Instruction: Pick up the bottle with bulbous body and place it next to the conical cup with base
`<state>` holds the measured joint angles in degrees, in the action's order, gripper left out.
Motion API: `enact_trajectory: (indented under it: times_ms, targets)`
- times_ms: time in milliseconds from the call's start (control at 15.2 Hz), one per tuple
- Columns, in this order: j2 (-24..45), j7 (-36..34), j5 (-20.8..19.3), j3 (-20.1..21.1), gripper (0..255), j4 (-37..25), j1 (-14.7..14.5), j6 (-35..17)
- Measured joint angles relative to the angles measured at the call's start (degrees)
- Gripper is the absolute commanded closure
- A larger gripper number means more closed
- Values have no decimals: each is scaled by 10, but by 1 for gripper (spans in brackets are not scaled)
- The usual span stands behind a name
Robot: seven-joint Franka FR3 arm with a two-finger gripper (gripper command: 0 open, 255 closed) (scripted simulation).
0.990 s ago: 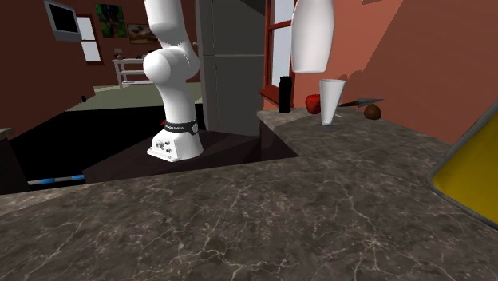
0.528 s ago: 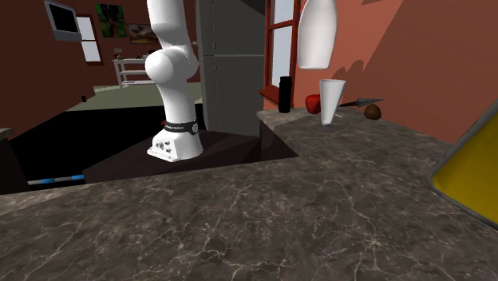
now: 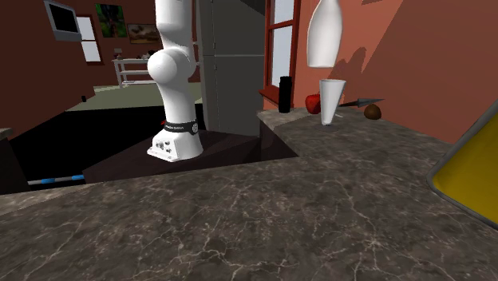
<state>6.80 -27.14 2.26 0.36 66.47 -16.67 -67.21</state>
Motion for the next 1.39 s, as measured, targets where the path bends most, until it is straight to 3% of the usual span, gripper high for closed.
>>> enact_trajectory:
  times_ms: [264,330,1386]
  targets:
    - [75,-58,0,23,255,-110,-35,32]
    - [76,-64,0,25,255,-105,-39,27]
    - [-4,-63,3,26,255,137,-41,-135]
